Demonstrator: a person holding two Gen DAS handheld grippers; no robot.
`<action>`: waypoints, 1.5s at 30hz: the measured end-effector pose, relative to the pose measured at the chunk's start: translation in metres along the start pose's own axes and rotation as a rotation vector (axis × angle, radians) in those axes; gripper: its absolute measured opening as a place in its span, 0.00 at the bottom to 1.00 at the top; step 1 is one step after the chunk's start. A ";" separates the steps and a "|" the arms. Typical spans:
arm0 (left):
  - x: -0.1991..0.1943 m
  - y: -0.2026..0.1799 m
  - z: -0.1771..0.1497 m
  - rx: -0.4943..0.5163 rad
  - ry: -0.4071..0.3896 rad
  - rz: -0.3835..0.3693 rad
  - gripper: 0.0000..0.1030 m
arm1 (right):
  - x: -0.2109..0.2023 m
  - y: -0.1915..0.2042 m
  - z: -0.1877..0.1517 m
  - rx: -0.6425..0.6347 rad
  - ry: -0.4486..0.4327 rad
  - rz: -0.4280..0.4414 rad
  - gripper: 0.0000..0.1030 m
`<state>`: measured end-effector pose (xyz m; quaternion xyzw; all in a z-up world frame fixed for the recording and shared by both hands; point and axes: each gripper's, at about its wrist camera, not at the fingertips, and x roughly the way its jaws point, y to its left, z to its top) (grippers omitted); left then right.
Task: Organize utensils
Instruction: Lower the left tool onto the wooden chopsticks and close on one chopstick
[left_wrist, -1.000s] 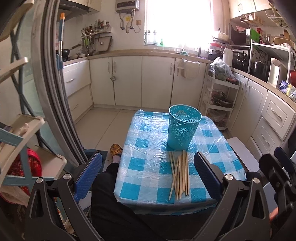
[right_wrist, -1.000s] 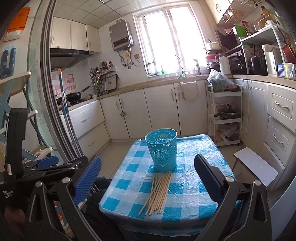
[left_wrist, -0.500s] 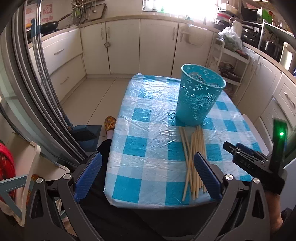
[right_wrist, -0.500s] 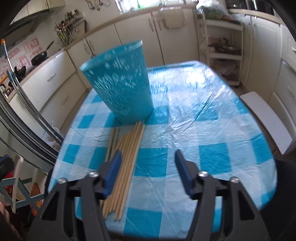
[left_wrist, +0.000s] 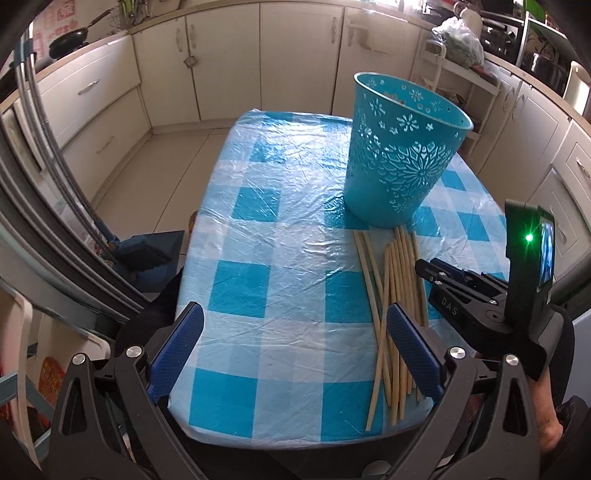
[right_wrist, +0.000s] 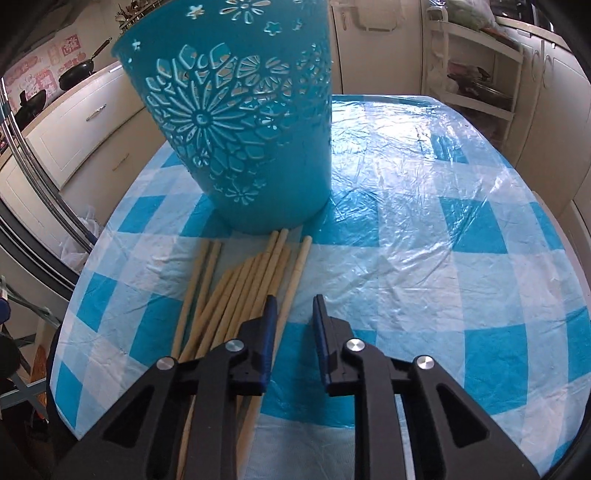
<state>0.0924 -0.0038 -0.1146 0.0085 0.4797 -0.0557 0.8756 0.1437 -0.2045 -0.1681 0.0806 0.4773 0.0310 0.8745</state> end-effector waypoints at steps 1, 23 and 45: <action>0.004 -0.002 0.001 0.006 0.007 -0.002 0.93 | 0.001 0.000 0.000 -0.005 -0.002 -0.001 0.16; 0.117 -0.038 0.037 0.035 0.123 0.049 0.90 | 0.000 -0.012 -0.004 -0.016 -0.010 0.111 0.09; 0.133 -0.029 0.057 0.124 0.147 -0.149 0.06 | 0.001 -0.020 0.011 -0.078 0.058 0.113 0.09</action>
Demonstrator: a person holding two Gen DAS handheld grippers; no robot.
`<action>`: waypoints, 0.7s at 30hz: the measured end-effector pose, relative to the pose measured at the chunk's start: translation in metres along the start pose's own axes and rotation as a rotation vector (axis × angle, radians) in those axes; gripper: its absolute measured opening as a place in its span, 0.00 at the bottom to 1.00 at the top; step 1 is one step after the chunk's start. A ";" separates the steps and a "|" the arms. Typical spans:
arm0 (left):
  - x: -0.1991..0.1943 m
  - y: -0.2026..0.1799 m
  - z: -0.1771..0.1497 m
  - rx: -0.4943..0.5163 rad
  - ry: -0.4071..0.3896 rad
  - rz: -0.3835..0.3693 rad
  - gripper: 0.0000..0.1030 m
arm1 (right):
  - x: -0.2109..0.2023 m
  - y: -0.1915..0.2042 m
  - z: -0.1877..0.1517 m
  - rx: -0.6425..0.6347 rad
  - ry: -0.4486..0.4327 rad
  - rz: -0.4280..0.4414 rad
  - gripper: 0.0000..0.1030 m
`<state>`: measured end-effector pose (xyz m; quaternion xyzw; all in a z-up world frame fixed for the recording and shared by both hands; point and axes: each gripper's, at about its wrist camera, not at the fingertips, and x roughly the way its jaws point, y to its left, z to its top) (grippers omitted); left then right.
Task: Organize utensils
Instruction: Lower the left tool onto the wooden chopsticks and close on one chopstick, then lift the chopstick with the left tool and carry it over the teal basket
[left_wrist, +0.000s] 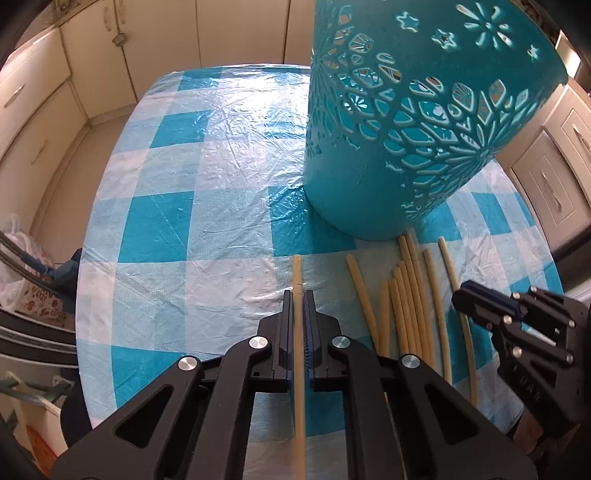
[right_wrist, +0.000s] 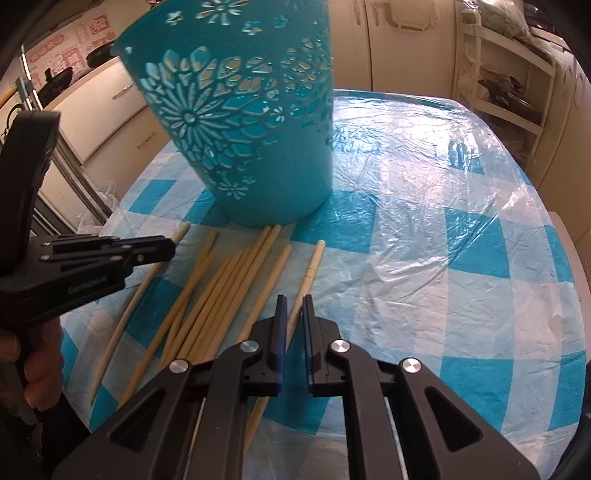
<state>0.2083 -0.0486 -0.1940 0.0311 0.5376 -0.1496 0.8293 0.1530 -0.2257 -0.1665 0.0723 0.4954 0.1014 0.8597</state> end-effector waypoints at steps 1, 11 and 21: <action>0.002 0.002 0.002 -0.004 0.005 0.000 0.06 | 0.001 0.001 0.002 0.002 0.002 -0.003 0.09; 0.001 -0.005 0.005 0.031 0.001 0.016 0.05 | 0.005 0.006 0.002 -0.015 0.006 0.011 0.09; -0.077 0.010 -0.005 -0.028 -0.212 -0.095 0.05 | 0.002 -0.005 -0.005 0.023 -0.055 0.050 0.08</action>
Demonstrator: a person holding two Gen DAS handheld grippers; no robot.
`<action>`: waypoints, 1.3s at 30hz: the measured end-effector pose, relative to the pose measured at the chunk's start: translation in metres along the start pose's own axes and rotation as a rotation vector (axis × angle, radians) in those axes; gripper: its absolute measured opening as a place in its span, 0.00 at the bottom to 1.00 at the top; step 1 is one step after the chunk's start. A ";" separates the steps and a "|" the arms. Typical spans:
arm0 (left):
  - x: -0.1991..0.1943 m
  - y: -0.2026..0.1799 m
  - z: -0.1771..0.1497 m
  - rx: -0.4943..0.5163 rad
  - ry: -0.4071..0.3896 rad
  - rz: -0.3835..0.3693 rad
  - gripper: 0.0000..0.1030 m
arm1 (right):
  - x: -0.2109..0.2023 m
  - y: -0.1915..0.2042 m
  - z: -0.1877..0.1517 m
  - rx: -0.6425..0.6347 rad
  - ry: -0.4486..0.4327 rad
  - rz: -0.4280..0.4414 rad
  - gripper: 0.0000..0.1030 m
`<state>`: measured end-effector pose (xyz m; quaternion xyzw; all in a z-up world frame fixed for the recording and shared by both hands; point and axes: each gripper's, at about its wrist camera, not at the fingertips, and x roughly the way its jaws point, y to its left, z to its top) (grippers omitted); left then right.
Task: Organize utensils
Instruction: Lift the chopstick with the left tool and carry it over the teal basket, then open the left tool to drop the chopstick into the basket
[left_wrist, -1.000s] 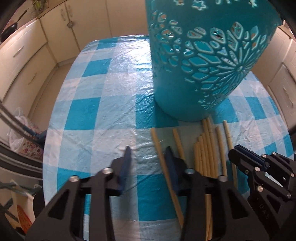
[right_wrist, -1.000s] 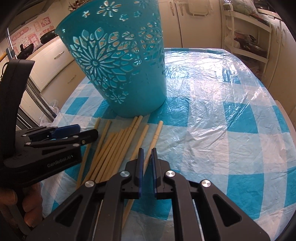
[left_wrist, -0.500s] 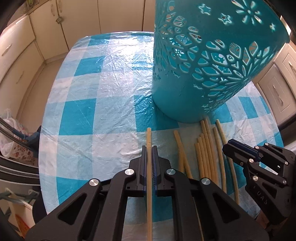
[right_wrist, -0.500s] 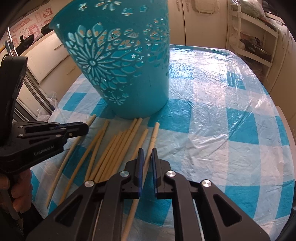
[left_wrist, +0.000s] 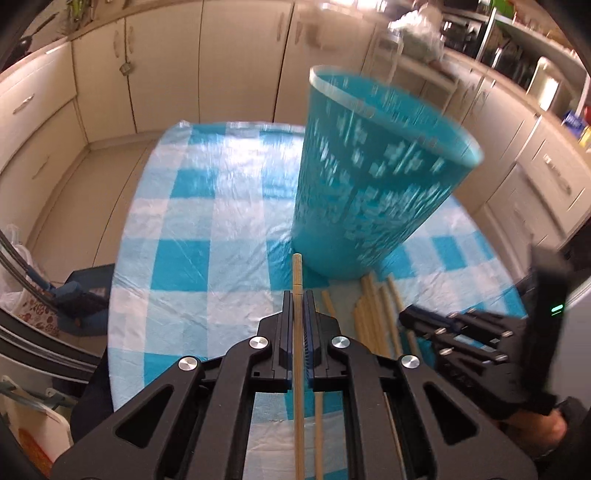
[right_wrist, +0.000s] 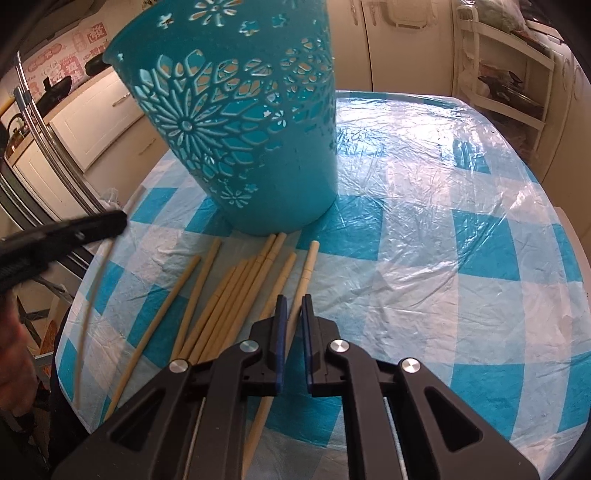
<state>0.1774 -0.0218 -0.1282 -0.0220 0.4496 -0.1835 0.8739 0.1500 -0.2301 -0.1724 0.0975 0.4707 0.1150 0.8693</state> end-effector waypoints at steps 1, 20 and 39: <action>-0.009 0.001 0.001 -0.001 -0.027 -0.012 0.05 | -0.001 -0.002 -0.003 0.001 -0.016 0.010 0.08; -0.127 -0.032 0.073 0.007 -0.422 -0.080 0.05 | -0.006 -0.016 -0.005 0.060 -0.034 0.073 0.08; -0.044 -0.053 0.183 -0.101 -0.560 0.051 0.05 | -0.004 -0.013 -0.006 0.041 -0.038 0.077 0.16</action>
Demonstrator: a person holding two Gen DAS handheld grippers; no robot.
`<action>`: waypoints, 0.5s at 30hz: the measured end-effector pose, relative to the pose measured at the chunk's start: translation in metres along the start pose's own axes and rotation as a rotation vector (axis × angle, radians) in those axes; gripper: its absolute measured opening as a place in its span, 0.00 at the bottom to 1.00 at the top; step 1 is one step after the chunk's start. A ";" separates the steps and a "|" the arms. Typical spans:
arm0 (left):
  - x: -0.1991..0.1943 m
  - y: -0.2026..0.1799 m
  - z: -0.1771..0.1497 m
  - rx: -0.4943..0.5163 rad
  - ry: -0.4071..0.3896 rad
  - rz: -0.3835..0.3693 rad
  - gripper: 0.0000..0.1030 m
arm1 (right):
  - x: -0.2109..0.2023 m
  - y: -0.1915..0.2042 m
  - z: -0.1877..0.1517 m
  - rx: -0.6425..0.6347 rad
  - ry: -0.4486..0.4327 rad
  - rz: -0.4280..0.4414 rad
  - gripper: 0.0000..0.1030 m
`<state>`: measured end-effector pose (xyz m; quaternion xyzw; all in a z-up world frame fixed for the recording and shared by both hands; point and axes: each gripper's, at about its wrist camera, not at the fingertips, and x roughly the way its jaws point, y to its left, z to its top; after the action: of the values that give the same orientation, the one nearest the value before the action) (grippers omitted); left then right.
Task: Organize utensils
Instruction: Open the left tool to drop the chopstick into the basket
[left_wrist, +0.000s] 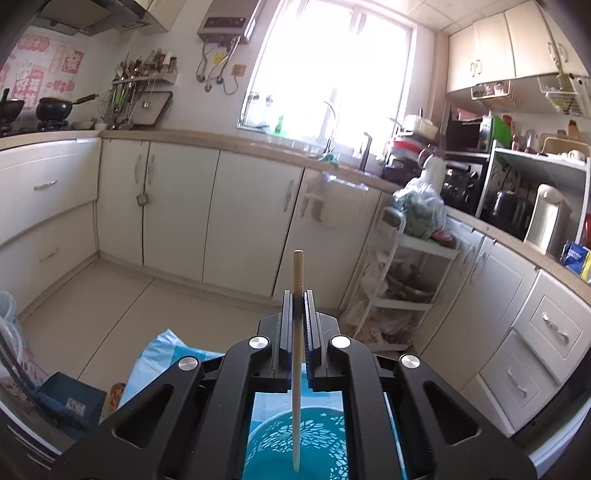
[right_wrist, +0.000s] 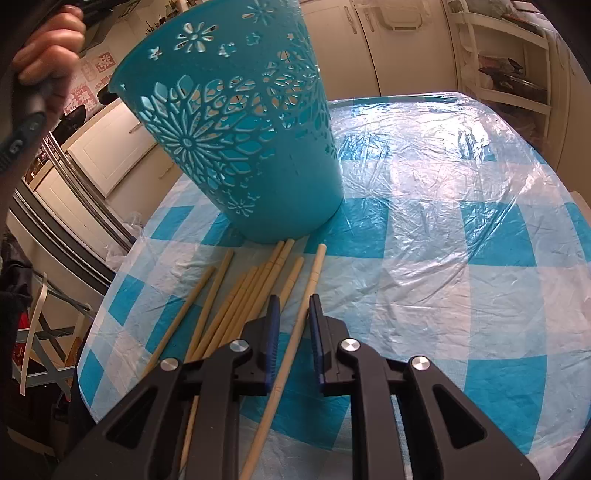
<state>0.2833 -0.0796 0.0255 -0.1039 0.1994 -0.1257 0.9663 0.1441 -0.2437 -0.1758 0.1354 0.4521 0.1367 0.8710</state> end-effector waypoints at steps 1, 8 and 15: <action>0.004 0.000 -0.005 0.005 0.012 0.002 0.05 | 0.000 0.000 0.000 0.000 0.000 0.000 0.16; 0.002 -0.001 -0.042 0.093 0.086 0.027 0.05 | 0.000 0.001 0.000 -0.007 -0.001 -0.008 0.16; -0.026 0.017 -0.060 0.109 0.143 0.075 0.39 | 0.001 0.002 -0.001 -0.012 0.001 -0.015 0.16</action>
<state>0.2386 -0.0653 -0.0229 -0.0345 0.2646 -0.1070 0.9578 0.1440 -0.2413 -0.1761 0.1267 0.4526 0.1332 0.8725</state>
